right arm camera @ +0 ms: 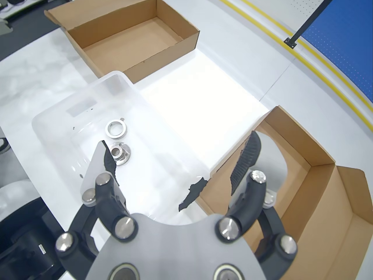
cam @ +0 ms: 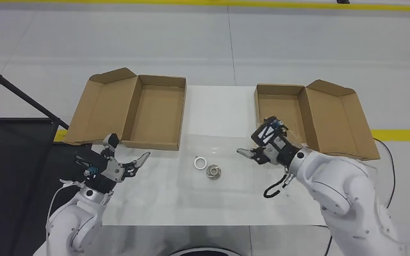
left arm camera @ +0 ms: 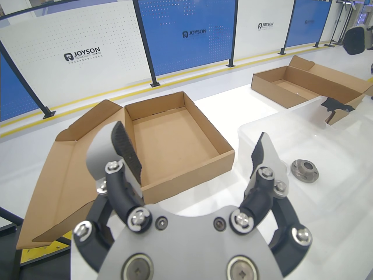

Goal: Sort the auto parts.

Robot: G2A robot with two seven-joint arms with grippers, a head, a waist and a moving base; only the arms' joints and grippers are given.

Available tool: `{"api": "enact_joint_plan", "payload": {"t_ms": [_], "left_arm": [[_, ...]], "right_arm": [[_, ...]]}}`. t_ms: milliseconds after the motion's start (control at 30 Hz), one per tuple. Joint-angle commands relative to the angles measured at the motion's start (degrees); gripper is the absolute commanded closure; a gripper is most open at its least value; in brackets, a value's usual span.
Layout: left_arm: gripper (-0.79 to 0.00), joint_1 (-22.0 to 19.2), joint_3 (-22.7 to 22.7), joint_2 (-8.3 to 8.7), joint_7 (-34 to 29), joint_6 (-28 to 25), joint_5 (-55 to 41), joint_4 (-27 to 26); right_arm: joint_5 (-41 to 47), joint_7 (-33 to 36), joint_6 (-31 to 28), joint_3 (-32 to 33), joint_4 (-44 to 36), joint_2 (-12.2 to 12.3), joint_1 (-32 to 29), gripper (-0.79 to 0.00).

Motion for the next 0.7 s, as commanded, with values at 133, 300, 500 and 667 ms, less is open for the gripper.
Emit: {"api": "enact_joint_plan", "payload": {"t_ms": [133, 300, 500, 667], "left_arm": [[-0.785, 0.00, 0.00, 0.00, 0.00, 0.00, 0.00, 0.00], [-0.785, 0.00, 0.00, 0.00, 0.00, 0.00, 0.00, 0.00], [-0.785, 0.00, 0.00, 0.00, 0.00, 0.00, 0.00, 0.00], [-0.785, 0.00, 0.00, 0.00, 0.00, 0.00, 0.00, 0.00]], "right_arm": [[-1.02, 5.68, -3.28, -10.31, 4.32, -1.22, 7.29, -0.770], [0.01, 12.91, -6.09, -19.35, 9.51, -2.87, 14.58, -0.619], [0.30, 17.24, -5.47, -26.63, 14.92, -4.86, 20.24, -0.440], [0.23, 18.82, -4.78, -31.49, 19.08, -6.47, 23.07, -0.376]]}}
